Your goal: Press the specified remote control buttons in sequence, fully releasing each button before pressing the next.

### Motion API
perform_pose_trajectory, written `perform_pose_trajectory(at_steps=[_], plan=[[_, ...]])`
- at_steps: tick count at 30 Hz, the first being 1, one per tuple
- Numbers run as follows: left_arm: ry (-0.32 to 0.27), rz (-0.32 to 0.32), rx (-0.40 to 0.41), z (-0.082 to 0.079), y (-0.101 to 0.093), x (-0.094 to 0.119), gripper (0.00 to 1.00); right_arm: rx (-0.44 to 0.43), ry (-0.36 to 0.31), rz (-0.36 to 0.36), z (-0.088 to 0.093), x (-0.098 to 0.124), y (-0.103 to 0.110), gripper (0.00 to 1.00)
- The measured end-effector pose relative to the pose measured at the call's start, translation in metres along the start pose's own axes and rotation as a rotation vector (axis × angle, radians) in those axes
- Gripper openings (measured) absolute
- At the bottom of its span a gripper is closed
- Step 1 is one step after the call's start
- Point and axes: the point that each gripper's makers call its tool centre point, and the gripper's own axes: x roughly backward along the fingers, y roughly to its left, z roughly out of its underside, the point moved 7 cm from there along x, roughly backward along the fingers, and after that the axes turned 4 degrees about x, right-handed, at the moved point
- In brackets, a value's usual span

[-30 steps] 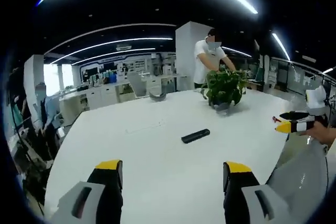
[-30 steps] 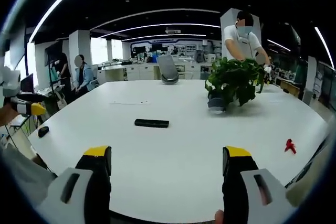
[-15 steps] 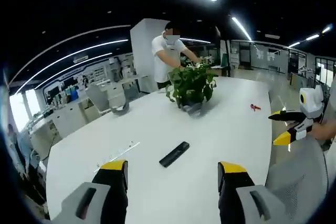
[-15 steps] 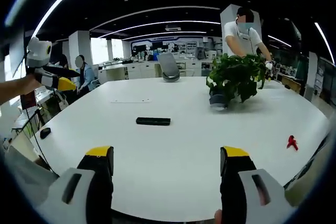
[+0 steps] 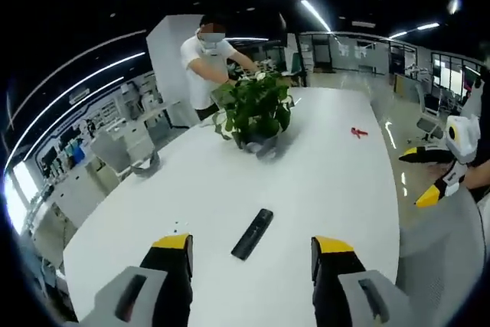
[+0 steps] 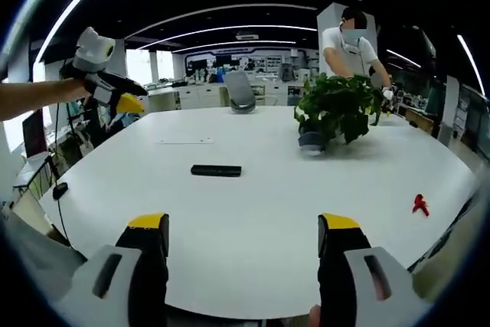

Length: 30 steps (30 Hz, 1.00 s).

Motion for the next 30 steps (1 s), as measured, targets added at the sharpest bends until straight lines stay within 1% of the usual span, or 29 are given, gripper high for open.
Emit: perform_pose_trajectory(at_steps=[2,4,7,8,11,13,17,19,20,22,24,26,28,30], plan=[[0.015,0.025,0.007,-0.002,0.004,-0.009,0.63,0.003,0.007,-0.001,0.001,0.000,0.000,0.81],[0.021,0.034,0.003,-0.004,0.006,-0.015,0.61,0.008,0.005,0.002,0.001,0.000,0.000,0.81],[0.043,0.068,-0.044,-0.006,0.008,-0.030,0.59,0.012,0.011,0.007,0.001,0.000,0.000,0.79],[0.047,0.072,-0.047,-0.006,0.008,-0.032,0.59,0.011,0.018,0.006,0.002,-0.001,0.001,0.79],[0.077,0.107,-0.046,-0.004,0.009,-0.050,0.59,0.020,0.034,0.007,0.003,-0.002,0.001,0.78],[0.096,0.108,-0.055,-0.001,0.012,-0.060,0.58,0.026,0.038,0.007,0.003,-0.002,0.001,0.78],[0.172,0.132,-0.112,0.010,0.019,-0.083,0.55,0.025,0.052,0.013,0.005,-0.003,0.000,0.77],[0.227,0.149,-0.124,0.017,0.022,-0.094,0.54,0.026,0.056,0.016,0.005,-0.003,0.000,0.77],[0.258,0.155,-0.156,0.021,0.024,-0.101,0.53,0.027,0.060,0.016,0.006,-0.003,0.000,0.76],[0.292,0.154,-0.191,0.024,0.026,-0.109,0.51,0.032,0.071,0.014,0.007,-0.004,0.000,0.76],[0.306,0.167,-0.203,0.025,0.026,-0.119,0.50,0.040,0.079,0.015,0.007,-0.005,0.001,0.76],[0.337,0.188,-0.223,0.026,0.025,-0.128,0.49,0.042,0.083,0.015,0.008,-0.005,0.001,0.75],[0.346,0.196,-0.241,0.027,0.025,-0.137,0.48,0.037,0.092,0.014,0.009,-0.005,0.001,0.75],[0.359,0.213,-0.242,0.028,0.023,-0.147,0.48,0.037,0.099,0.015,0.009,-0.006,0.001,0.75]])
